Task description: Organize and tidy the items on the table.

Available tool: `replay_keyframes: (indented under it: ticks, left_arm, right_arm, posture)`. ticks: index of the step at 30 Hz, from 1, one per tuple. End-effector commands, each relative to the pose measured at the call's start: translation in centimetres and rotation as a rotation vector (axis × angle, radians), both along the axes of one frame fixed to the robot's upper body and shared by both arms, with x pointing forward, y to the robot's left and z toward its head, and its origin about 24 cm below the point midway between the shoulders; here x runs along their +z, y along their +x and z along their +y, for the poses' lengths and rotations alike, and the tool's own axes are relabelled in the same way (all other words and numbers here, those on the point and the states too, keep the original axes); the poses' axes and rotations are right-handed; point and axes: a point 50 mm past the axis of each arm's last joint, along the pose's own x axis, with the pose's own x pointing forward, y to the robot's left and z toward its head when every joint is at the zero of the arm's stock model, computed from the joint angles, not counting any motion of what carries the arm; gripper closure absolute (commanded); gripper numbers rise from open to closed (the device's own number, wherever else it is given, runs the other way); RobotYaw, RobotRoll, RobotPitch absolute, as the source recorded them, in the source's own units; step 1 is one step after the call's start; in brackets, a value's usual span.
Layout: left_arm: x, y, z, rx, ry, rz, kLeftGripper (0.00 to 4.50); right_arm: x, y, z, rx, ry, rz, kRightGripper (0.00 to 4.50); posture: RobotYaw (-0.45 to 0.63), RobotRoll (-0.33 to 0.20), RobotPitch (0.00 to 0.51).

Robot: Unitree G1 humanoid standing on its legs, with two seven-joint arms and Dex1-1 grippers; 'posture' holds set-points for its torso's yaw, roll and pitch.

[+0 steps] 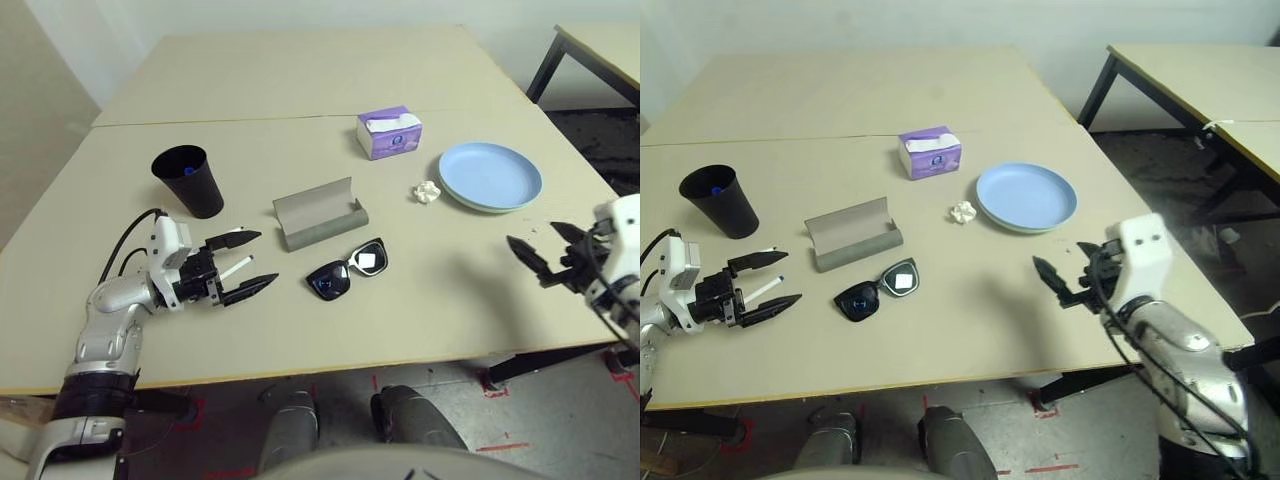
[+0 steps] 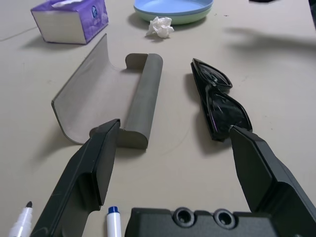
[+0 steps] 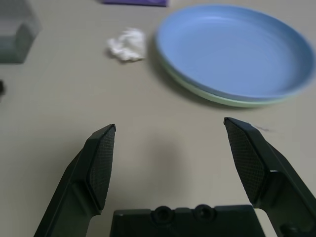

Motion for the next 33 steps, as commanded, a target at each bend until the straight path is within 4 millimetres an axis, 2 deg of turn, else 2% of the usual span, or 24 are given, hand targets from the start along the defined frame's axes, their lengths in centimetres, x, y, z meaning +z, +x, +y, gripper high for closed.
replay_keyframes:
  ticks: [1,7,14,19,29,33]
  left_arm:
    - [0.3,-0.1,-0.1,0.006,0.002,-0.006,0.00]
    - [0.6,-0.5,0.2,0.037,0.001,-0.013,0.00]
    - [0.6,-1.1,0.4,0.010,0.028,0.007,0.00]
    - [0.4,-1.6,0.5,-0.019,0.048,0.030,0.00]
    - [0.3,-1.8,0.1,-0.041,0.053,0.033,0.00]
    - [0.2,-1.8,0.2,-0.045,0.054,0.033,0.00]
  right_arm:
    - [-1.9,1.0,1.1,0.052,-0.008,0.022,0.03]
    - [-3.6,3.7,3.0,0.101,0.037,0.009,0.03]
    - [-3.8,6.7,4.9,0.160,0.053,-0.015,0.03]
    - [-3.6,7.9,5.8,0.174,0.062,-0.029,0.03]
    - [-3.4,9.5,6.6,0.146,0.079,-0.036,0.03]
    - [-3.1,10.1,5.7,0.056,0.097,-0.030,0.03]
  posture:
    - [-0.09,0.000,0.105]
    - [-0.07,0.000,0.102]
    - [-0.06,0.000,0.107]
    - [-0.05,0.000,0.111]
    - [-0.06,0.000,0.113]
    - [-0.06,0.000,0.110]
